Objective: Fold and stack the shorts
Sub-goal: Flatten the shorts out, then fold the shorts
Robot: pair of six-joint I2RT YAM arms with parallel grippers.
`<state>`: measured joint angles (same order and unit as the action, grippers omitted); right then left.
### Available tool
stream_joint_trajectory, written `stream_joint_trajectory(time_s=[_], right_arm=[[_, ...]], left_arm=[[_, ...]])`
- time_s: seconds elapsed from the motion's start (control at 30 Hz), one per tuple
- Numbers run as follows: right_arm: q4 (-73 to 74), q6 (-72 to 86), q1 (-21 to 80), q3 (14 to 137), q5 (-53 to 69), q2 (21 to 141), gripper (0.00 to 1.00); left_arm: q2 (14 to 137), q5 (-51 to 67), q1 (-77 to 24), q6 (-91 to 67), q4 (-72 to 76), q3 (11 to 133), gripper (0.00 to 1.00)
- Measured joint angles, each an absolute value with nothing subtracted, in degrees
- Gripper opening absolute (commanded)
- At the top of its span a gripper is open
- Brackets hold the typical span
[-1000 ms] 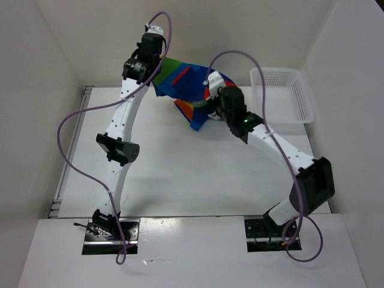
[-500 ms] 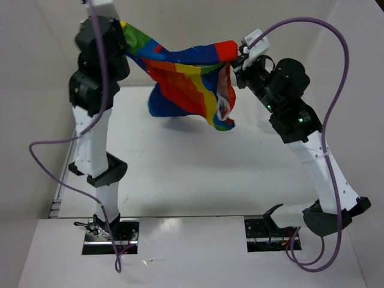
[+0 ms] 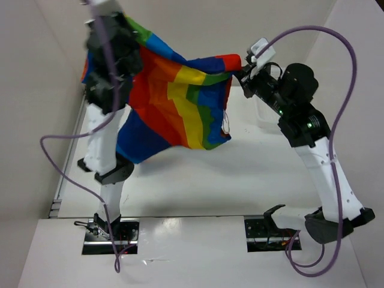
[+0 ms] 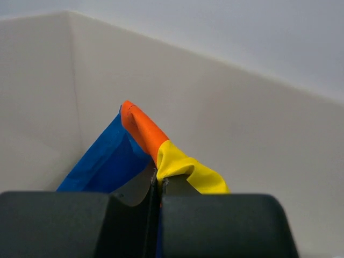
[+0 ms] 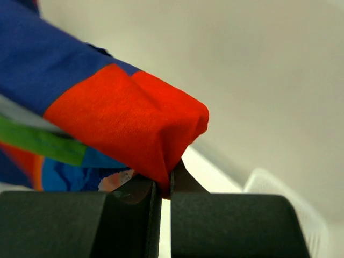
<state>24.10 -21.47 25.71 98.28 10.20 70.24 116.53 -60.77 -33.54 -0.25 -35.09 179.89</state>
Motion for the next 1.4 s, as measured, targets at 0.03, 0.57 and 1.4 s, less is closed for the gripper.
stream_joint_trajectory(time_s=[0.03,0.57,1.4], right_arm=[[23.83,-20.58,23.75,96.86,10.44,71.09,0.0],[20.03,-15.97,10.9,78.85,8.67,95.07,0.0],[24.12,-28.73,10.61,83.61,5.61,100.29,0.0]], left_arm=[[119.92,-59.35,-32.58,-0.21,-35.16,179.92,0.0],[154.43,-43.75,-22.39,-0.19,-45.8,177.23,0.0],[130.76,-29.36,-24.45,-0.21,-64.69,153.05,0.0]])
